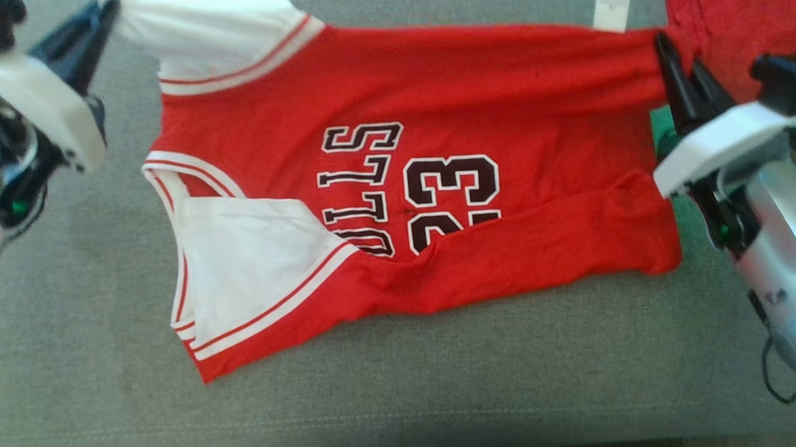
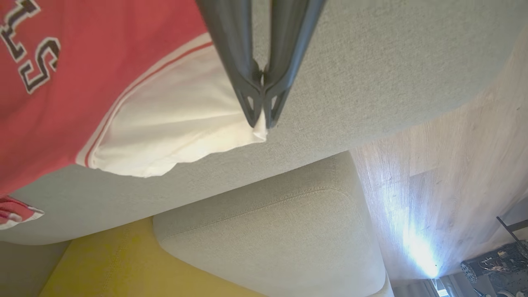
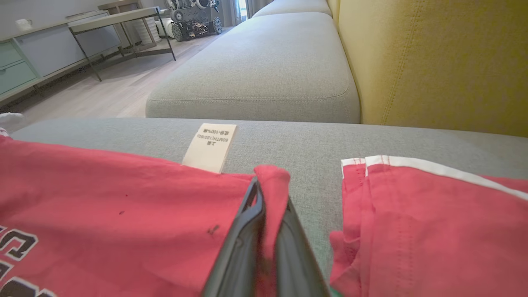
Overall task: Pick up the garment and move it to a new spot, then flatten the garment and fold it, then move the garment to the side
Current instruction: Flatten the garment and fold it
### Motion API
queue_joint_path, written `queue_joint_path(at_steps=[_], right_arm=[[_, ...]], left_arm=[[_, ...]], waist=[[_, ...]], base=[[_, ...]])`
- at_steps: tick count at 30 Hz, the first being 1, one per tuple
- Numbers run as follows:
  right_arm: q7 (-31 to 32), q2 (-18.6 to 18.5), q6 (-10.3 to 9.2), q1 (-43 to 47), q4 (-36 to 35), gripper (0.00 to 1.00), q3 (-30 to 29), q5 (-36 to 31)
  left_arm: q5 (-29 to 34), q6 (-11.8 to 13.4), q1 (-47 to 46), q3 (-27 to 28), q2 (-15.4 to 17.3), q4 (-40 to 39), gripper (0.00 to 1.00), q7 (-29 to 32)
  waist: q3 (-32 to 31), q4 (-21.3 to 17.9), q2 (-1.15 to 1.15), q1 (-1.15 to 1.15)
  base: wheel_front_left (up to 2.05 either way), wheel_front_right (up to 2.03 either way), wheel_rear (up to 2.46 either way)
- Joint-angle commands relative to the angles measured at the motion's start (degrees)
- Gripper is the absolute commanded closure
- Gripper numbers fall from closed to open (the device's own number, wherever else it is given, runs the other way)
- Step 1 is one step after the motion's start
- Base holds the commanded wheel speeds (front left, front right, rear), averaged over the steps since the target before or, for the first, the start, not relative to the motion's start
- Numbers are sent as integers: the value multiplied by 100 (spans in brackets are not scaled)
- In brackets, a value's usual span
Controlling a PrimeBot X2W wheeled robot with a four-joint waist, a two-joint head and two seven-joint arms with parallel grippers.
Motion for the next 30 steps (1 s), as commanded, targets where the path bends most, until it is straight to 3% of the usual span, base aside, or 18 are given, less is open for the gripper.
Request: queue_joint_path(at_steps=[1,22,30], right_arm=[[-6,-168,-5,183,-176,100,31,103],[1383,-1329,-5,1390,-1379,100,508,976],[1662,-1591,-5,1720,-1628,100,463,1116]], left_arm=[[-42,14,-81,190,387,-184,100,-1],[-468,553,1643,-279,1632,-2708,100,925],[-640,589,2018,-510,1917,-3539,100,1322]], waist=[[-125,76,0,0],[-813,382,0,0],[-935,428,0,0]], base=[[0,0,0],[0,0,0],[0,0,0]])
